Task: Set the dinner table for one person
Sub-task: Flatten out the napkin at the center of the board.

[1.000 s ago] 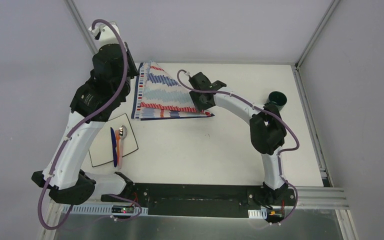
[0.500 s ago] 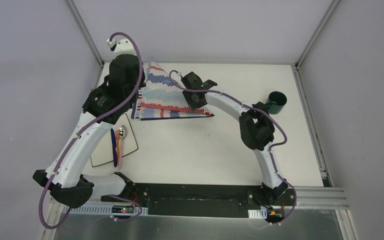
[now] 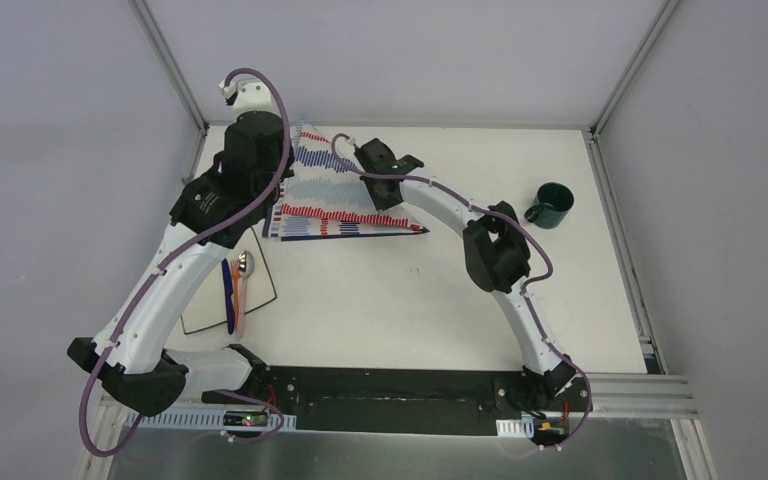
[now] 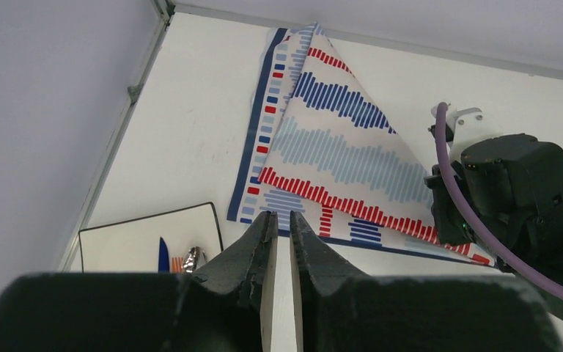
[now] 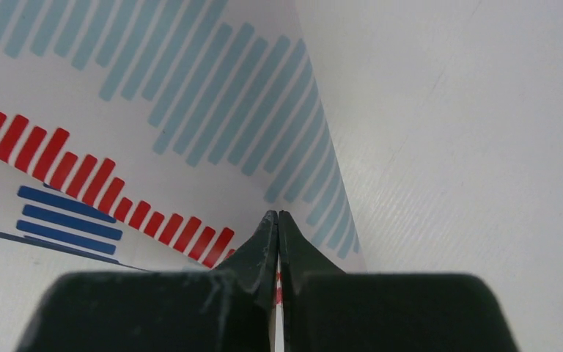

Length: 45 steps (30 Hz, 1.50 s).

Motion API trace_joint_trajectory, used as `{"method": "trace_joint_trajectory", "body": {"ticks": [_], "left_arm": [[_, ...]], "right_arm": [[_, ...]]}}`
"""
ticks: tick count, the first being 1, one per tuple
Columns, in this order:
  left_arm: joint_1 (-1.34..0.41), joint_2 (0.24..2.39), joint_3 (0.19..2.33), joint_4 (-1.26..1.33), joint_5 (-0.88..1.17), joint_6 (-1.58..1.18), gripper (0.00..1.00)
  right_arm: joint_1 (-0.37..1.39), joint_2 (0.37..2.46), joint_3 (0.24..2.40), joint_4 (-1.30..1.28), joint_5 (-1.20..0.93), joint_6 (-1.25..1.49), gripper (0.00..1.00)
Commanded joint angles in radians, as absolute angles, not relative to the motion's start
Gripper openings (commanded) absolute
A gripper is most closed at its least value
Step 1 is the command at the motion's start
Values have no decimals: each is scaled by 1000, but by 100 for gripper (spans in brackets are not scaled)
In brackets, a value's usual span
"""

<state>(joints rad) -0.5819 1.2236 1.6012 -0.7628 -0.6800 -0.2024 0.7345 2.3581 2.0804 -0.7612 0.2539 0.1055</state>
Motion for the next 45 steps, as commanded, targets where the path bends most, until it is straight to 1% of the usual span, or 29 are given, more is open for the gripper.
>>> {"method": "trace_joint_trajectory", "body": {"ticks": [1, 5, 9, 19, 29, 36, 40, 43, 45], "left_arm": [[-585, 1207, 1592, -745, -693, -212, 13], [-585, 1211, 1578, -745, -689, -214, 12], [-585, 1212, 1571, -744, -686, -216, 12], [-585, 1214, 1547, -744, -644, -234, 9], [-586, 1187, 1538, -770, -627, -254, 7], [-593, 1178, 1537, -791, -613, -274, 6], [-597, 1192, 1544, -792, -618, -265, 6], [-599, 1207, 1576, -806, -621, -253, 7], [-602, 1209, 1601, -808, -621, -243, 10]], "right_arm": [[732, 2412, 2161, -784, 237, 137, 0], [732, 2396, 2067, -784, 243, 177, 0], [732, 2312, 1883, -743, 263, 217, 0], [732, 2093, 1516, -719, 359, 329, 0], [731, 1921, 1257, -719, 421, 392, 0], [731, 1848, 1188, -738, 429, 424, 0], [735, 1848, 1227, -750, 432, 407, 1], [758, 1835, 1300, -778, 464, 370, 11], [783, 1822, 1380, -805, 482, 338, 20]]}}
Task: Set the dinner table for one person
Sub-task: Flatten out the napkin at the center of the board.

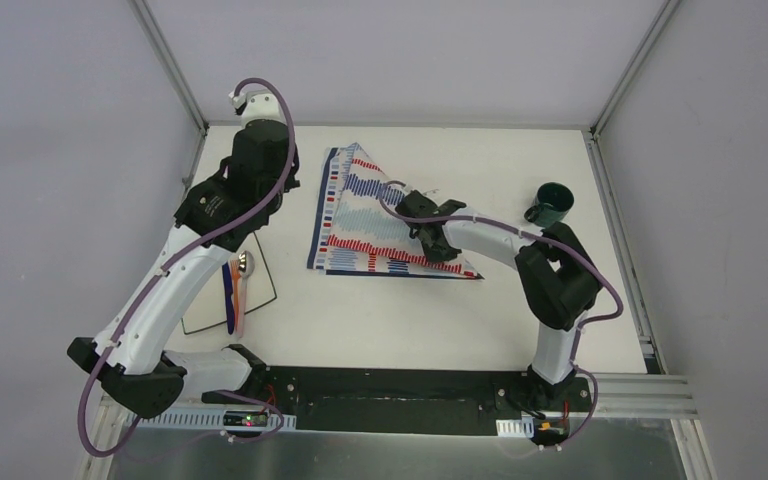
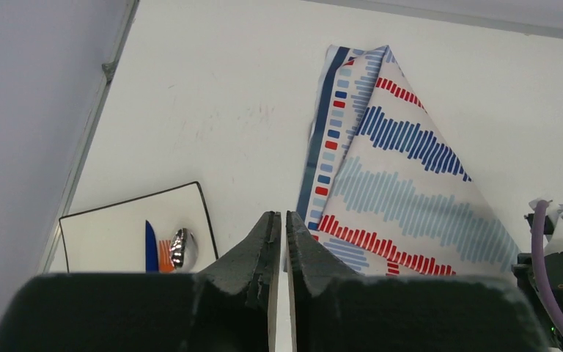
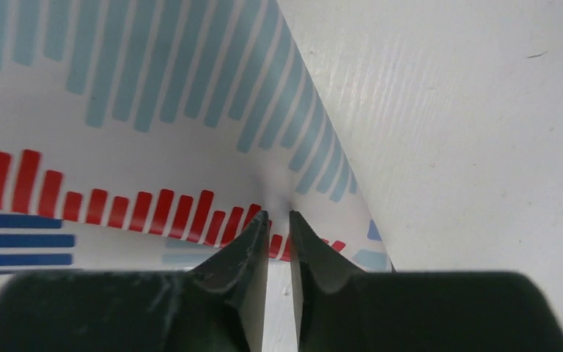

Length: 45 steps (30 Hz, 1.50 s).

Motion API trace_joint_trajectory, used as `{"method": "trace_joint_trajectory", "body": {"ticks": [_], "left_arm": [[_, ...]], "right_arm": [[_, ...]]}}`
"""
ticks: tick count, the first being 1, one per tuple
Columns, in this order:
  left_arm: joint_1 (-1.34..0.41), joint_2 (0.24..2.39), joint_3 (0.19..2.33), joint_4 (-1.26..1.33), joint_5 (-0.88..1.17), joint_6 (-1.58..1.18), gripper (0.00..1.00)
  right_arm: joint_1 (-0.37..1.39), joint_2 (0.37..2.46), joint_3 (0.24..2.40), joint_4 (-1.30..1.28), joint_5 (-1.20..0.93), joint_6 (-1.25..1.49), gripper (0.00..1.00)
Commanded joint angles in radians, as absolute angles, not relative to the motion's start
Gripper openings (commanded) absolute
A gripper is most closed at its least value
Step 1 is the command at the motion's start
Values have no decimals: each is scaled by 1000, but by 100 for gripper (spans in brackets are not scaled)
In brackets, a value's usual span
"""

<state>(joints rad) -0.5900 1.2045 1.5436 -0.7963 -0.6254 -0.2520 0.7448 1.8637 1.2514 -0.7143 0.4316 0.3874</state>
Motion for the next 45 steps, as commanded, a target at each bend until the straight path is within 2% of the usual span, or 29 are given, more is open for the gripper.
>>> {"method": "trace_joint_trajectory", "body": {"ticks": [1, 4, 7, 9, 19, 27, 33, 45], "left_arm": [[-604, 1211, 1617, -810, -623, -237, 11], [-607, 1213, 1664, -825, -621, -226, 19], [-608, 1215, 1685, -842, -621, -230, 23], [-609, 1210, 1683, -854, -636, -230, 24], [-609, 1176, 1753, -876, -744, -186, 26], [-609, 1176, 1702, -875, -744, -200, 24], [-609, 1173, 1679, -867, -753, -201, 21], [-609, 1116, 1565, -783, -811, -165, 20]], "right_arm": [[795, 1820, 1425, -819, 490, 319, 24], [832, 1837, 1591, -850, 494, 265, 40], [849, 1897, 1730, -864, 429, 215, 51], [859, 1956, 1819, -889, 370, 190, 54], [944, 2233, 2086, -921, 192, 158, 56], [983, 2303, 2123, -906, 158, 164, 57], [984, 2320, 2119, -899, 188, 139, 58], [989, 2434, 2236, -960, 353, 52, 59]]}}
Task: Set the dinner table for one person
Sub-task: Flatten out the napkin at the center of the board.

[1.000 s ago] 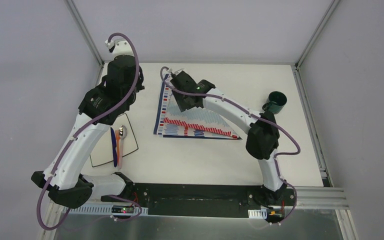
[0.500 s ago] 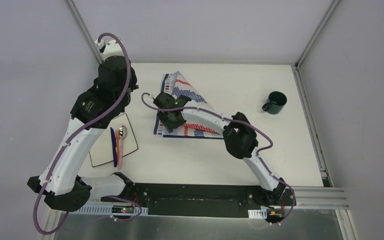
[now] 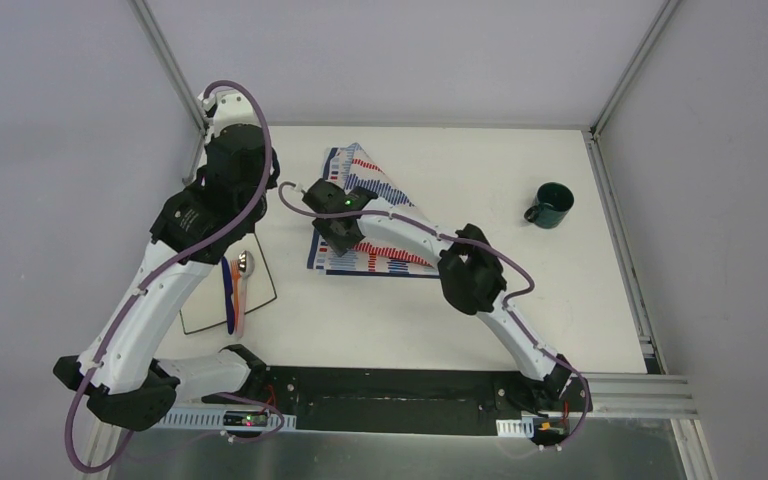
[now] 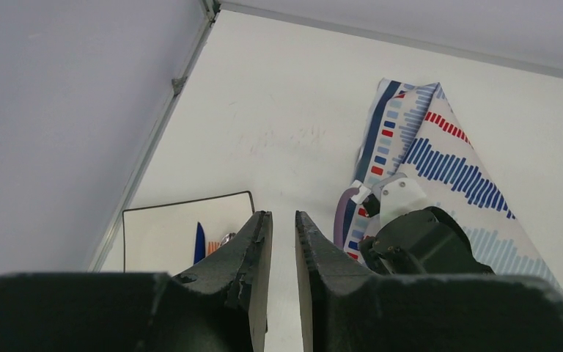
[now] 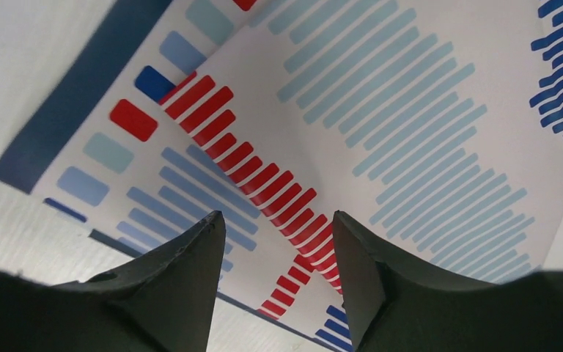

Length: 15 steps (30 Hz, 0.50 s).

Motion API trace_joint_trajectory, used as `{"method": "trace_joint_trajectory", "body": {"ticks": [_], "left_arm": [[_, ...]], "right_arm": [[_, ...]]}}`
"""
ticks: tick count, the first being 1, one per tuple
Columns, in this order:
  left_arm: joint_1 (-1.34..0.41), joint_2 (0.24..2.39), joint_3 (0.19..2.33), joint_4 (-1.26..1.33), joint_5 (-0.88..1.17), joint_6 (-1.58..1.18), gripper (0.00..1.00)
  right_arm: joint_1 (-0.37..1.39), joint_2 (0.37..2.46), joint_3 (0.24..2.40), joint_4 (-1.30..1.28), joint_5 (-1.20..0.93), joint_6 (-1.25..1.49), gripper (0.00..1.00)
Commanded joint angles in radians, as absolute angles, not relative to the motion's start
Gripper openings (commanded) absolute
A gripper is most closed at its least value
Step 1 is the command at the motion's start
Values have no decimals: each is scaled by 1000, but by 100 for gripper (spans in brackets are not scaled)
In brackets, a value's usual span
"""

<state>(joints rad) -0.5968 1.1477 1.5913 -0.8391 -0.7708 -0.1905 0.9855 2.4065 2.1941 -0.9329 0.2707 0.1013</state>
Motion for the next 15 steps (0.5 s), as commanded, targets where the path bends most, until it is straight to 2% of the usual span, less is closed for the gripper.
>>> {"method": "trace_joint_trajectory", "body": {"ticks": [1, 8, 15], "left_arm": [[-609, 1114, 1559, -782, -814, -168, 19], [-609, 1104, 1529, -765, -839, -170, 19], [-609, 1092, 1511, -756, -841, -172, 18]], "right_arm": [[991, 2436, 2235, -966, 355, 47, 59], [1039, 2457, 2246, -1027, 503, -82, 59], [1087, 2466, 2157, -980, 587, -141, 60]]}}
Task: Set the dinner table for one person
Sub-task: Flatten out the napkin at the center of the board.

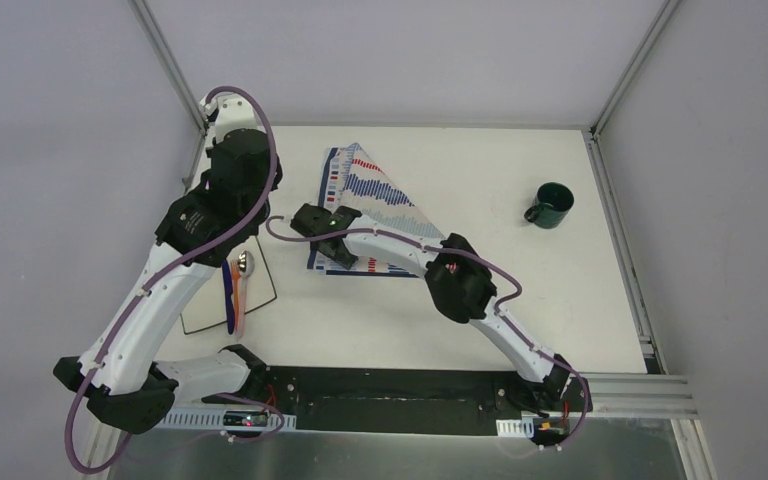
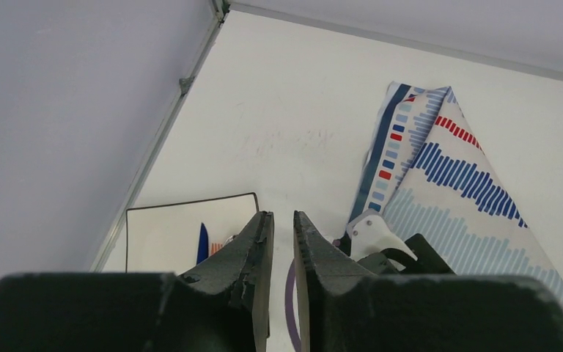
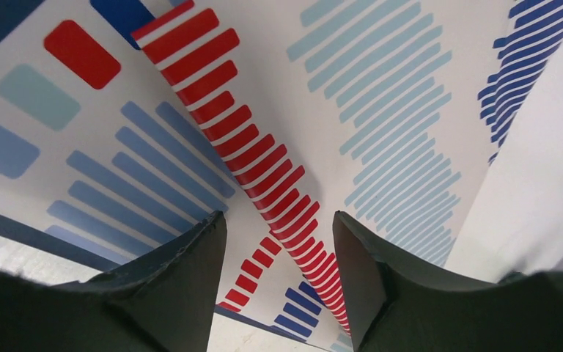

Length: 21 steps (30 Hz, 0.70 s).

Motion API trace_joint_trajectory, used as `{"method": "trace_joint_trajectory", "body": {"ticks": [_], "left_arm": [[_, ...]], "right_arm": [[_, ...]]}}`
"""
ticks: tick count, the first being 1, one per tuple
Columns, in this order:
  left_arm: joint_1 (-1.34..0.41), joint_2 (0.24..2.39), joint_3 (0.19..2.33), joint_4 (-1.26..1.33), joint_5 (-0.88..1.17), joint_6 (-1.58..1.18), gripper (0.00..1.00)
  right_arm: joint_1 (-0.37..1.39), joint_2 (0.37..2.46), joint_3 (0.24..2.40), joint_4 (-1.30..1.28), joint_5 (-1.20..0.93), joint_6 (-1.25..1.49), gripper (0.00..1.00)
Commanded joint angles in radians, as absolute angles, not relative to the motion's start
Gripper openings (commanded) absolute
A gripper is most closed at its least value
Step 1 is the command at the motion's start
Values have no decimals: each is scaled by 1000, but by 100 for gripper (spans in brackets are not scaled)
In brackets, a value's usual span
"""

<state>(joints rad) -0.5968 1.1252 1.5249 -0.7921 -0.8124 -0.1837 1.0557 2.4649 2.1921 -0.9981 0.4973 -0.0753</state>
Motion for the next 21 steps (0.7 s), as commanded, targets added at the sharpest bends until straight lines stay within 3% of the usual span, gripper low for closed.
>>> {"method": "trace_joint_trajectory", "body": {"ticks": [1, 21], "left_arm": [[-609, 1085, 1503, -750, -844, -173, 17], [-609, 1033, 1367, -671, -896, -159, 14]], "right_arm": [[1093, 2470, 2144, -970, 604, -152, 59], [1115, 2659, 2036, -834, 854, -208, 54]]}}
